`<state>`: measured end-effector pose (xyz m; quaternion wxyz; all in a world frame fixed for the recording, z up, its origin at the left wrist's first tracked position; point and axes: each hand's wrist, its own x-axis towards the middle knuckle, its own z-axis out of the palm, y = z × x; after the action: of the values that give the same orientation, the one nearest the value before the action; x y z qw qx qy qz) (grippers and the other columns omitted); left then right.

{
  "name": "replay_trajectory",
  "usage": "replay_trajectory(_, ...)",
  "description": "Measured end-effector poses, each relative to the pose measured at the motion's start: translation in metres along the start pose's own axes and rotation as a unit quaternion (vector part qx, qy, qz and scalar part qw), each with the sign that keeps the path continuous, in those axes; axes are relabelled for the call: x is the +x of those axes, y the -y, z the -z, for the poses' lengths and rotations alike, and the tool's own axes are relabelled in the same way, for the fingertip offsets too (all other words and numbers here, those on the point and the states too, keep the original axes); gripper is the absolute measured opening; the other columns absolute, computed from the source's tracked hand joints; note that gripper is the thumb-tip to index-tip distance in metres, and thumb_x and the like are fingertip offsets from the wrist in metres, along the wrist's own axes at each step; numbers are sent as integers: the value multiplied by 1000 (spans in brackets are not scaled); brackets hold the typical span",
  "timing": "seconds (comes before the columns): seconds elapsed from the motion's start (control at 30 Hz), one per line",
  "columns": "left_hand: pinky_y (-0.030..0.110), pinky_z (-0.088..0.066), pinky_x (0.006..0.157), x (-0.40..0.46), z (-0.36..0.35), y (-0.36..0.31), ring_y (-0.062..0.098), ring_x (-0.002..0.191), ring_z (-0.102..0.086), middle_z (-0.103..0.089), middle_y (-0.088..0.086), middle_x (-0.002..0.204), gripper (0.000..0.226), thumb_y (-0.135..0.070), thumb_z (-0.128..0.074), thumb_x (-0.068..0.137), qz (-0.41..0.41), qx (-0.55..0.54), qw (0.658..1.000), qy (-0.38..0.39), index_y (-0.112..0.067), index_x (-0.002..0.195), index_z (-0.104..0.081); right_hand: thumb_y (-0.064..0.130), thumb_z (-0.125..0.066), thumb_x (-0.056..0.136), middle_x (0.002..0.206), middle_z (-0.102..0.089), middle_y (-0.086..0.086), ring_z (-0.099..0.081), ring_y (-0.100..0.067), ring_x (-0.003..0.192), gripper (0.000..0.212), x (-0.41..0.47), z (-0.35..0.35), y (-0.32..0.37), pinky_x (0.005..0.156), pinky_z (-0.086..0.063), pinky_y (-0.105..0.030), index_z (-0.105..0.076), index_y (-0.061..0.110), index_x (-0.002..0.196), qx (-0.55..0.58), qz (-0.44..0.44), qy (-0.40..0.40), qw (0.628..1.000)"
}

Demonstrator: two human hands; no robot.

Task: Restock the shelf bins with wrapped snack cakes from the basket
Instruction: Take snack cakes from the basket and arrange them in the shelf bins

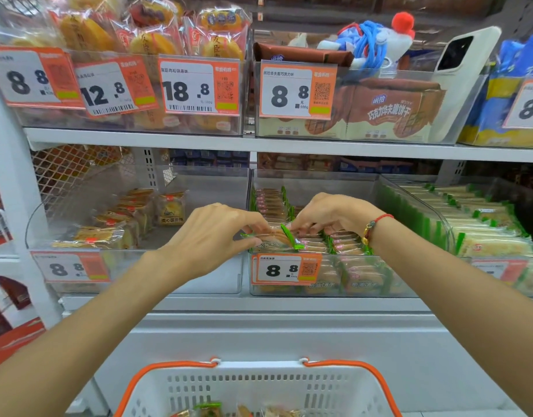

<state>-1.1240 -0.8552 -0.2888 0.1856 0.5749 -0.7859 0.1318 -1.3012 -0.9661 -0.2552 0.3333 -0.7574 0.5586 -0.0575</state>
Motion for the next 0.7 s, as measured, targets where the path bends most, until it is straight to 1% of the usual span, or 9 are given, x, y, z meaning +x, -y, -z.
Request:
replay_trajectory(0.1,24,-34,69,3,1,-11,17,99,-62,-68,-13,116,32,-42,-56,93,-7,22,1000,-7,-38,124,-61,27,-68,87,75,-58,4,-48,-6,63,18,-1,-2,-5,57,-36,-19,-70,10,96,32,-2,-16,999)
replay_trajectory(0.17,26,-38,72,9,1,-19,18,102,-61,-67,-11,118,33,-43,-52,95,-5,45,999,4,-39,127,-58,24,-68,87,71,-56,4,-46,-6,60,27,1,-4,-10,55,-35,-19,-70,7,107,61,-2,-21,998)
replay_trajectory(0.23,28,-45,77,17,1,-25,19,102,-62,-69,-9,114,32,-42,-51,95,0,64,998,22,-40,127,-58,23,-69,86,66,-54,4,-43,-6,56,23,3,-6,-15,54,-34,-20,-73,8,103,89,-1,-17,996)
replay_trajectory(0.33,29,-43,73,29,4,-30,23,102,-62,-70,-5,111,33,-40,-55,95,26,83,994,71,-36,127,-60,21,-68,85,63,-55,3,-43,-6,53,18,5,-9,-21,55,-36,-21,-74,7,94,119,-9,-10,993)
replay_trajectory(0.4,29,-40,71,39,7,-34,24,100,-62,-69,-1,112,31,-36,-59,93,32,95,989,109,-31,124,-63,22,-67,86,75,-64,2,-53,-7,62,19,6,-9,-24,64,-44,-22,-75,8,97,114,-6,-7,993)
replay_trajectory(0.47,30,-39,70,47,13,-37,24,97,-61,-68,0,112,29,-31,-63,91,36,96,985,139,-28,120,-66,22,-68,86,96,-70,-1,-63,-11,82,19,7,-9,-26,85,-51,-28,-74,11,100,118,1,-2,993)
replay_trajectory(0.5,30,-38,69,49,17,-38,24,94,-60,-68,0,111,27,-27,-64,90,35,96,984,149,-28,117,-68,23,-68,86,101,-70,0,-65,-12,88,17,7,-9,-27,90,-51,-30,-74,14,99,125,6,-3,992)
replay_trajectory(0.6,31,-38,69,48,23,-32,25,96,-59,-67,-2,111,27,-19,-61,89,31,93,983,153,-32,112,-69,24,-64,91,94,-69,2,-65,-7,82,13,6,-12,-28,74,-48,-22,-69,15,99,179,19,-1,984)
replay_trajectory(0.7,29,-33,70,40,23,-26,24,103,-57,-64,-3,114,30,-21,-56,93,23,88,986,143,-36,117,-65,21,-63,92,95,-71,-2,-66,-7,76,16,7,-15,-28,68,-45,-18,-67,10,103,238,22,-2,971)
